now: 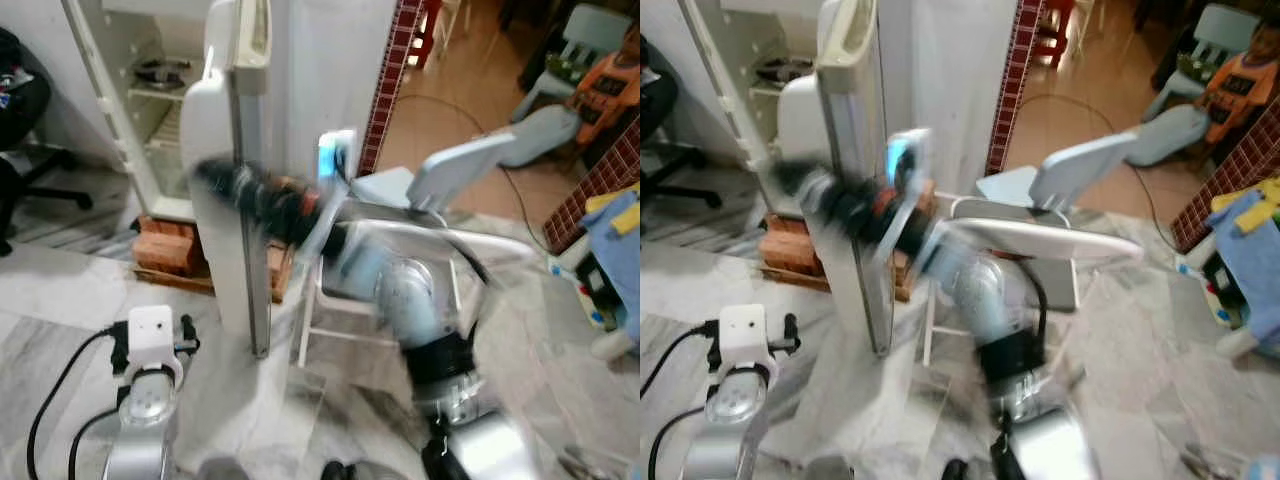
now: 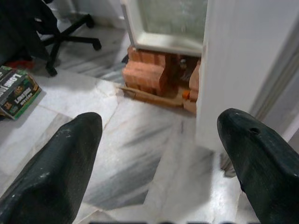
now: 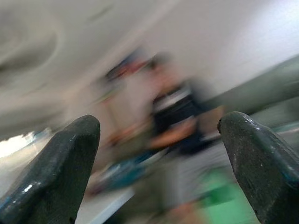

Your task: Restocking fridge

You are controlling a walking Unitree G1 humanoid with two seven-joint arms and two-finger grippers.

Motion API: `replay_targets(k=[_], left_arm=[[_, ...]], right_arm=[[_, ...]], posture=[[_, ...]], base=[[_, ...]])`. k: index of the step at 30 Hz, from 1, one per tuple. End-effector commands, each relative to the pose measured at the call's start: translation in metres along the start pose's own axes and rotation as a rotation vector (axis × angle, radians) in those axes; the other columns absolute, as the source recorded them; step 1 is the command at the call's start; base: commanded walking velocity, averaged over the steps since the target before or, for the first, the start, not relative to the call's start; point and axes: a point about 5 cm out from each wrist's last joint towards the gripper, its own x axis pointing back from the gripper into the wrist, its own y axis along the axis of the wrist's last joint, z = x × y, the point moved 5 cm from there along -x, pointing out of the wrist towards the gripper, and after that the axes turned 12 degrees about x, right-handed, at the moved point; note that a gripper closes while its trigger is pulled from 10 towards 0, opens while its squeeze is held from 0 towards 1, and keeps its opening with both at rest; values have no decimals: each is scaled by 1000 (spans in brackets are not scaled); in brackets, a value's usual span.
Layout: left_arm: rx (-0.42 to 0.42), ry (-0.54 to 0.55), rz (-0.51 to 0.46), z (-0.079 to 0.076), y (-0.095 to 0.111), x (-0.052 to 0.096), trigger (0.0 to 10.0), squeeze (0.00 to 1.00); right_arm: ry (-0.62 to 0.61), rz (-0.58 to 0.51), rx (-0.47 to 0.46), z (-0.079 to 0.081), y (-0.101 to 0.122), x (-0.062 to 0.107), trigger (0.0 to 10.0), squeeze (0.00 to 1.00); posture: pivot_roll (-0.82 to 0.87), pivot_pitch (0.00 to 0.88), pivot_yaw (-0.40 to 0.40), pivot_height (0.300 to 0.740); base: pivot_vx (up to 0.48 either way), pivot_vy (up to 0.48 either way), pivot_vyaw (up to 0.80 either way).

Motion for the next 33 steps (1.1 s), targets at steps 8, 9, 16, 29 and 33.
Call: replay_targets(k=[8, 9, 16, 29, 33], left_arm=[[-4, -7, 13, 0, -5, -2, 10000, 0], [2, -4, 7, 0, -4, -3, 10000, 0], [1, 9, -74, 7, 13, -6, 10000, 0], [22, 51, -69, 22, 3, 5, 10000, 0], [11, 69, -132, 25, 12, 6, 10000, 0]], right_arm=[[-361, 162, 173, -68, -25, 45, 10000, 0], [-423, 203, 204, -76, -29, 57, 10000, 0], [-959, 385, 487, -110, -17, 153, 10000, 0], [-1224, 493, 514, -70, -32, 251, 10000, 0], [-1387, 547, 661, -62, -21, 275, 10000, 0]], posture=[[243, 0, -92, 740], [243, 0, -91, 740], [237, 0, -90, 740], [221, 0, -88, 740], [203, 0, -81, 740]], base=[[0, 0, 0], [0, 0, 0], [0, 0, 0], [0, 0, 0], [0, 0, 0]])
